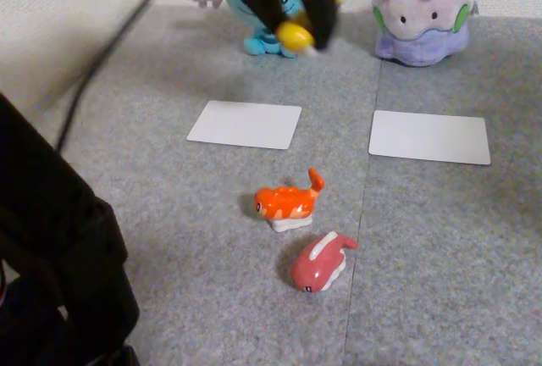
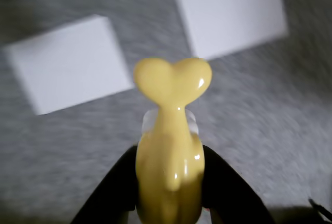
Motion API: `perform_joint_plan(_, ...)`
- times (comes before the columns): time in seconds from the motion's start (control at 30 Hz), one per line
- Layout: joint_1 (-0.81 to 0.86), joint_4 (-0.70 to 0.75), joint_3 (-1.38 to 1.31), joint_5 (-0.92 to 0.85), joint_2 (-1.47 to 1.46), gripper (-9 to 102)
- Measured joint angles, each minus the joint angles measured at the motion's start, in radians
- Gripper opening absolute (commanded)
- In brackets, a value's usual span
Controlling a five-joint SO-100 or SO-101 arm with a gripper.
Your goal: Wooper wants to eat egg sudhi, and Goomy wants to eat shrimp sushi
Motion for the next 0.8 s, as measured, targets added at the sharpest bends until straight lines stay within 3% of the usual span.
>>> perform_joint_plan(0.37,-0.301,-0.044,-0.011,0.049,0.015,6)
perform_joint_plan(0.8,-0.305,-0.184,-0.011,0.051,-0.288,6)
